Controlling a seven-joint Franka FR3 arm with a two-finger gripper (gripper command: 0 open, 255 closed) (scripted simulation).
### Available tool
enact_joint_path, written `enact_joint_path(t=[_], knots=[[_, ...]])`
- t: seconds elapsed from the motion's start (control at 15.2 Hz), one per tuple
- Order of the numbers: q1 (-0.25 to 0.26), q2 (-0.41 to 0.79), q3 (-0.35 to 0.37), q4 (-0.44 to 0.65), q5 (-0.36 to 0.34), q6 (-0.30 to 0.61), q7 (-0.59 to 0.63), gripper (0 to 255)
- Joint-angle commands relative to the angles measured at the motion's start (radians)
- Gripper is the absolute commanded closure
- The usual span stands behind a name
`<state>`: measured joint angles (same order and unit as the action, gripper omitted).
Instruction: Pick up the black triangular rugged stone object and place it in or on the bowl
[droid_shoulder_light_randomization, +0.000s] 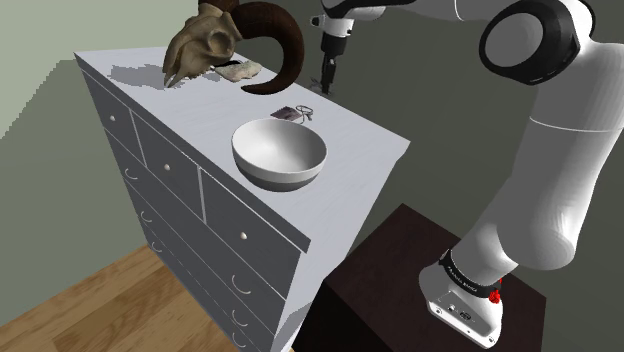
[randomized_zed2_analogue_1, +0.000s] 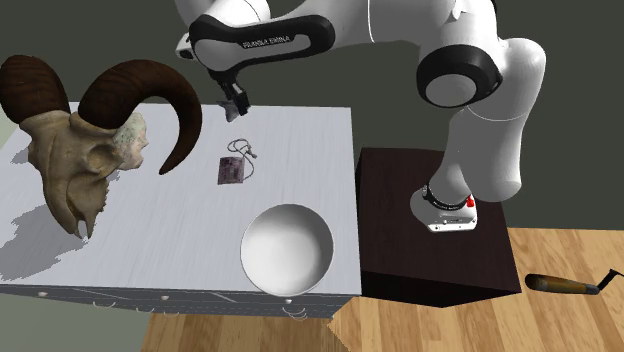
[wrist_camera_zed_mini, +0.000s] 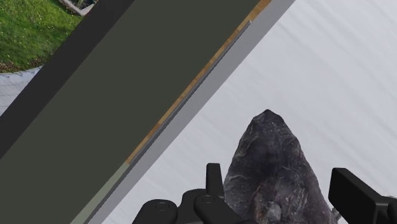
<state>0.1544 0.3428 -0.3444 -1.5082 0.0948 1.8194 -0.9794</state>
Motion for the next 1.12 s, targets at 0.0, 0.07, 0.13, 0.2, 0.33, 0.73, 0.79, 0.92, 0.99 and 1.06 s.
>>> enact_joint_path(t=[0.0,0.07,0.13,0.2,0.33,0.73,0.79,0.92,0.99,1.06], knots=[[-0.002,-0.001,-0.001,0.027,-0.001,-0.028,-0.001,255],[-0.003,-0.001,-0.002,0.040,-0.001,-0.042,-0.001,255],[-0.004,-0.002,-0.002,0.053,-0.001,-0.055,0.000,255],[-0.005,-0.001,-0.002,0.067,-0.001,-0.068,0.000,255],[-0.007,0.000,-0.003,0.096,-0.001,-0.096,0.000,255],[-0.015,0.010,-0.004,0.192,0.002,-0.182,-0.001,255],[-0.017,0.013,-0.005,0.210,0.003,-0.197,-0.001,255],[-0.021,0.021,-0.005,0.248,0.005,-0.228,-0.002,255],[-0.023,0.025,-0.005,0.268,0.006,-0.243,-0.002,255],[-0.025,0.029,-0.005,0.288,0.008,-0.259,-0.003,255]])
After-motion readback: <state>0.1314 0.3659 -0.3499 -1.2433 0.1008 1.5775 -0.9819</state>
